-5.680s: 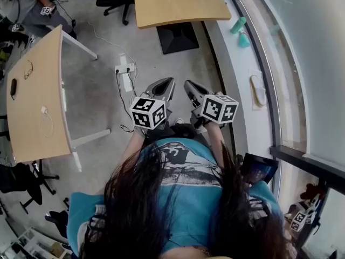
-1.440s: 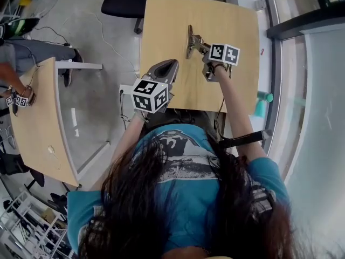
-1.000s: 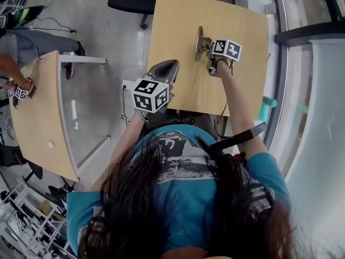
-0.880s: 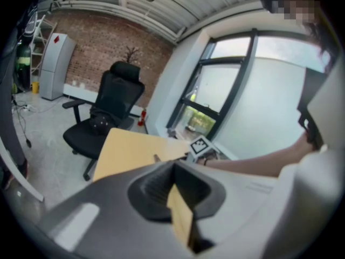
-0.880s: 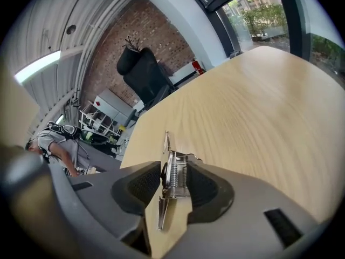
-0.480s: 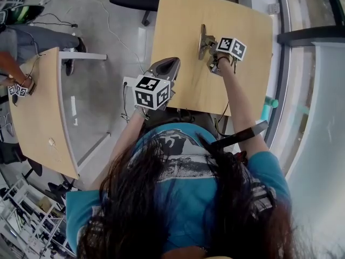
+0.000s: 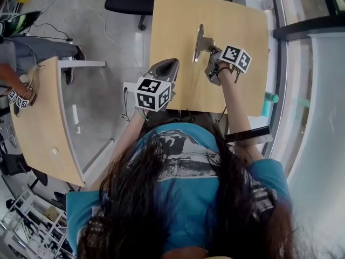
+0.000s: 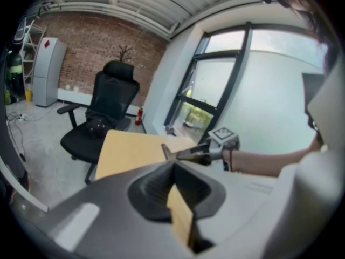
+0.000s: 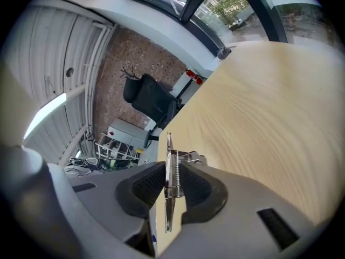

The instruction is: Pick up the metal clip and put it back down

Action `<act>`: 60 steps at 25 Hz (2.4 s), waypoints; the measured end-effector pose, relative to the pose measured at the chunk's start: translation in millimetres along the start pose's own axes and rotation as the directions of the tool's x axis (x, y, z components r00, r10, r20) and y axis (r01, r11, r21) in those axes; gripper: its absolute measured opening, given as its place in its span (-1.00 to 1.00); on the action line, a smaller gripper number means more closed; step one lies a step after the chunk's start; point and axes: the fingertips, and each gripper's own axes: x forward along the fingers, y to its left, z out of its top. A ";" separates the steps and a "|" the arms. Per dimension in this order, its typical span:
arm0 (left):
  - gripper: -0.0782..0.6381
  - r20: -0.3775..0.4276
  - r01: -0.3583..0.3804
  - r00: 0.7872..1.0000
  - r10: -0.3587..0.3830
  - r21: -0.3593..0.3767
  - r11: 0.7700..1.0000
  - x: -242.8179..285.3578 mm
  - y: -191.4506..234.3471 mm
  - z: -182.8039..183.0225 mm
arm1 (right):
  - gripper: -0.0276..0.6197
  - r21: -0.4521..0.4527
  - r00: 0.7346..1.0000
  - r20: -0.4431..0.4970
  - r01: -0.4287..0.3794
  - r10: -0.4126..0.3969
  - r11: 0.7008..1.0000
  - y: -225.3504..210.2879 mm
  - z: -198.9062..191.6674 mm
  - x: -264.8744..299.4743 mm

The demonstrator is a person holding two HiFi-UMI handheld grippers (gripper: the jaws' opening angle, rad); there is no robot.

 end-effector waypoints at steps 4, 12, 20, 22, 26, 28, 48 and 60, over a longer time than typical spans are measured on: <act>-0.78 -0.002 0.029 1.000 -0.029 0.010 1.000 4.7 -3.3 2.4 | -0.63 -0.006 0.996 0.062 -0.059 0.059 0.998 26.5 -1.4 -34.5; -0.77 -0.005 0.058 0.998 -0.058 0.000 0.998 12.8 -10.0 1.3 | -0.63 0.045 0.971 0.205 -0.136 0.124 0.990 51.0 -6.9 -98.3; -0.77 0.011 0.079 0.997 -0.079 0.009 0.997 7.2 -15.8 0.3 | -0.63 0.059 0.961 0.248 -0.142 0.123 0.988 53.0 -21.0 -125.0; -0.77 0.014 0.086 0.996 -0.086 0.009 0.996 6.3 -17.0 0.2 | -0.63 0.062 0.960 0.254 -0.140 0.120 0.988 52.8 -23.5 -127.6; -0.77 0.020 0.104 0.994 -0.104 0.017 0.994 3.1 -17.8 0.4 | -0.63 0.056 0.957 0.264 -0.140 0.121 0.989 56.1 -29.0 -130.4; -0.77 0.020 0.114 0.993 -0.114 0.019 0.993 1.6 -19.2 0.3 | -0.63 0.054 0.956 0.268 -0.140 0.120 0.989 57.2 -31.5 -131.8; -0.78 0.031 0.133 0.991 -0.133 -0.007 0.991 1.1 -23.7 3.1 | -0.63 0.059 0.958 0.266 -0.131 0.111 0.990 54.1 -32.4 -132.6; -0.78 0.031 0.110 0.993 -0.111 0.033 0.993 -4.3 -24.3 0.7 | -0.63 0.000 0.988 0.155 -0.014 0.014 1.000 11.1 -18.9 -85.4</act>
